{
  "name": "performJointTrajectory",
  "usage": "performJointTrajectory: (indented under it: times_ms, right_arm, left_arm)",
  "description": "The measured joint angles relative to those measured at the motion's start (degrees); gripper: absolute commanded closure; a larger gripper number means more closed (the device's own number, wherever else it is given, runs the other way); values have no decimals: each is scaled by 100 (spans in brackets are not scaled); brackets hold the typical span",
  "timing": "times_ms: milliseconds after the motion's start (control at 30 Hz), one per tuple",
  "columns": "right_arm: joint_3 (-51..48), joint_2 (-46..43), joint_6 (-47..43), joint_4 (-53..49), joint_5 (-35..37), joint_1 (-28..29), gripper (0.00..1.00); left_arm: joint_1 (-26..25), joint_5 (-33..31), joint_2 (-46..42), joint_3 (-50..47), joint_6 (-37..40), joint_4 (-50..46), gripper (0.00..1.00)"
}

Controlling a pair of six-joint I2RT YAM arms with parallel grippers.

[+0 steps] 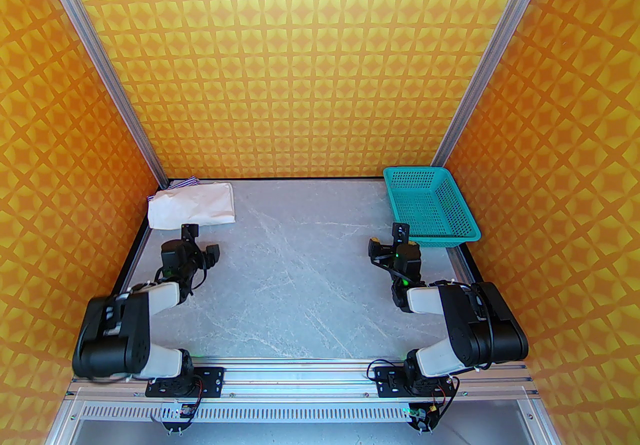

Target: Fold and stack the mixed laundry pile

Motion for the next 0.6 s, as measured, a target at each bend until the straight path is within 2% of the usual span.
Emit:
performJointTrajectory:
  times_ms: [200,333,600]
  right_arm:
    - [0,0,0,2,-26,0,1]
    - [0,0,0,2,-48,0,2]
    - [42,0,-42,-31,-223,0,2]
  left_arm:
    - [-11,-7,94,-188,101,846,0]
    - [-31,-118,208,-269,94,1290,1]
    - [-31,-219,275,-328,94,1493,1]
